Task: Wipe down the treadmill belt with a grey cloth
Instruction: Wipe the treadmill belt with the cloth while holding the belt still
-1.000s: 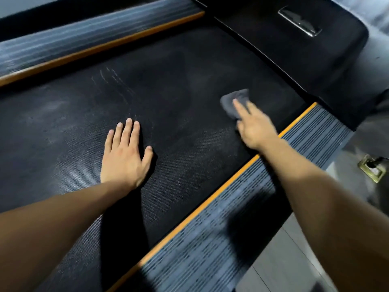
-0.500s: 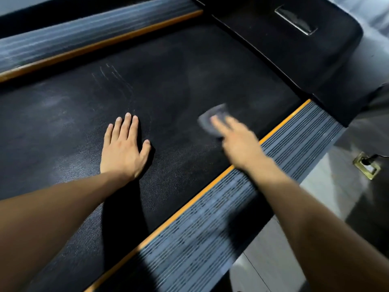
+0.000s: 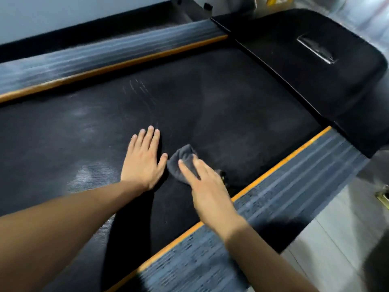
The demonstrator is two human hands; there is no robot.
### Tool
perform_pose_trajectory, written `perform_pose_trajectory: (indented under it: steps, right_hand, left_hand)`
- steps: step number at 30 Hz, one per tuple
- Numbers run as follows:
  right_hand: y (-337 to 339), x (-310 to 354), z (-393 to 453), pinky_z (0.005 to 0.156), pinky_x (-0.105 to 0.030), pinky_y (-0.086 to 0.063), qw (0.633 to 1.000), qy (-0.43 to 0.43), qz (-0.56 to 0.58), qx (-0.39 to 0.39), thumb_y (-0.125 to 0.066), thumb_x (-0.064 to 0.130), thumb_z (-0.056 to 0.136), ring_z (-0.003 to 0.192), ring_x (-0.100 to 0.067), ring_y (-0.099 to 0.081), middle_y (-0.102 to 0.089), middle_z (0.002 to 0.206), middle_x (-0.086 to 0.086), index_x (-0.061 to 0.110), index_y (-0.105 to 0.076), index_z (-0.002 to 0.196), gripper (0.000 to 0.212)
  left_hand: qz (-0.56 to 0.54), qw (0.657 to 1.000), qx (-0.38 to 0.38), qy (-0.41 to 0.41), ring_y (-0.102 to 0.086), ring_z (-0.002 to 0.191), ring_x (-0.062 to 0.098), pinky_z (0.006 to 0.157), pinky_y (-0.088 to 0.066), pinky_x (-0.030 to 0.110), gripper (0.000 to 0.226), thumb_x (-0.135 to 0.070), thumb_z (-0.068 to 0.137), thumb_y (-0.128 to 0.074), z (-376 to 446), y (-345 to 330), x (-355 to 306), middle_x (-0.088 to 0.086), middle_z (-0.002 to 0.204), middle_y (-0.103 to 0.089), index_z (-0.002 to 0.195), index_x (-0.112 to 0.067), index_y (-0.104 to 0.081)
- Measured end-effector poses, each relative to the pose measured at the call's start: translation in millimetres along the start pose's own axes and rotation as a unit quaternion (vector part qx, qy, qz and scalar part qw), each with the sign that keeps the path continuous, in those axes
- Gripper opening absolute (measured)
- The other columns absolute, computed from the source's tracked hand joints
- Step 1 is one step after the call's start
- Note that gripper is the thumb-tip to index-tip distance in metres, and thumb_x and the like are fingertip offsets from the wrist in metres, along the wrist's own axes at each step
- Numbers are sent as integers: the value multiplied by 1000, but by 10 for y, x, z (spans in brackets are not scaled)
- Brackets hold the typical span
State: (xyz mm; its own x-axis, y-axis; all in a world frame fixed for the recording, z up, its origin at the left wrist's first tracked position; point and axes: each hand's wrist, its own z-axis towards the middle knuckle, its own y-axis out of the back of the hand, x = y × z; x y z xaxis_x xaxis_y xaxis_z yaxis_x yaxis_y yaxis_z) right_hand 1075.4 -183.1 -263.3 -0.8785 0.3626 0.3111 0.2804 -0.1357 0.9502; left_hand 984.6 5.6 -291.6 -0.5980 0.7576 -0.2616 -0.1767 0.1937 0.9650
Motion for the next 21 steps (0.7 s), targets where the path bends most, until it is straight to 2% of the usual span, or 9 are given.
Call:
perform_pose_trajectory:
  steps: [2,4,7,10,13,16,19,21]
  right_hand:
    - [-45,-72,74,113,-41,-36,1000,-14,-5,-17,-65,3,79,142,-30,-38,-31,159,-13,26,-36,151,81]
    - [-91,-66,208,109,-44,-43,999,-33,7,-29,-71,2,75,136,-32,-45,-39,155,-14,25,-42,149,82]
    - [-174,30,531,111,-47,-40,998,-37,19,-36,-68,1,80,142,-32,-38,-35,157,-13,24,-37,151,81]
    - [-232,127,1006,115,-47,-33,998,-33,23,-42,-63,3,87,146,-31,-30,-30,159,-13,24,-33,153,76]
    - [-284,245,1585,117,-45,-27,999,-25,14,-36,-58,5,91,147,-32,-24,-25,160,-14,24,-29,155,72]
    - [-349,287,2199,119,-46,-25,998,-30,11,-49,-54,8,94,147,-33,-22,-23,161,-16,24,-28,155,68]
    - [-357,290,2773,119,-41,-21,999,-36,-10,-29,-50,14,97,148,-33,-20,-18,163,-15,26,-24,156,65]
    - [-329,245,3133,116,-40,-24,999,-33,-32,-23,-48,16,98,147,-33,-22,-17,163,-15,28,-23,156,65]
  left_hand:
    - [-20,1000,10,-20,-22,154,35,127,-11,44,74,-46,95,-25,-50,54,125,15,166,-25,158,-6,-31]
    - [-5,999,9,-35,-26,153,35,127,-12,43,68,-43,98,-28,-137,104,355,13,166,-28,157,-11,-33]
    - [47,999,12,-17,-26,153,32,126,-9,41,64,-47,99,-28,-124,245,838,10,166,-28,159,-24,-31]
    - [52,997,-1,54,-25,154,32,125,-10,44,69,-54,95,-24,74,418,1401,10,166,-29,158,-28,-33]
    - [66,995,7,72,-15,157,27,127,-6,46,66,-57,96,-23,190,510,1797,4,169,-21,159,-39,-24]
    - [54,997,7,61,-8,158,24,128,-3,47,65,-57,98,-25,231,472,1886,1,171,-14,160,-41,-18]
    - [55,996,7,63,-3,159,22,128,-2,48,65,-57,98,-22,220,449,1884,0,172,-9,161,-40,-13]
    - [52,997,10,61,-1,159,21,128,-1,47,66,-57,98,-21,231,446,1905,-1,172,-7,161,-39,-11]
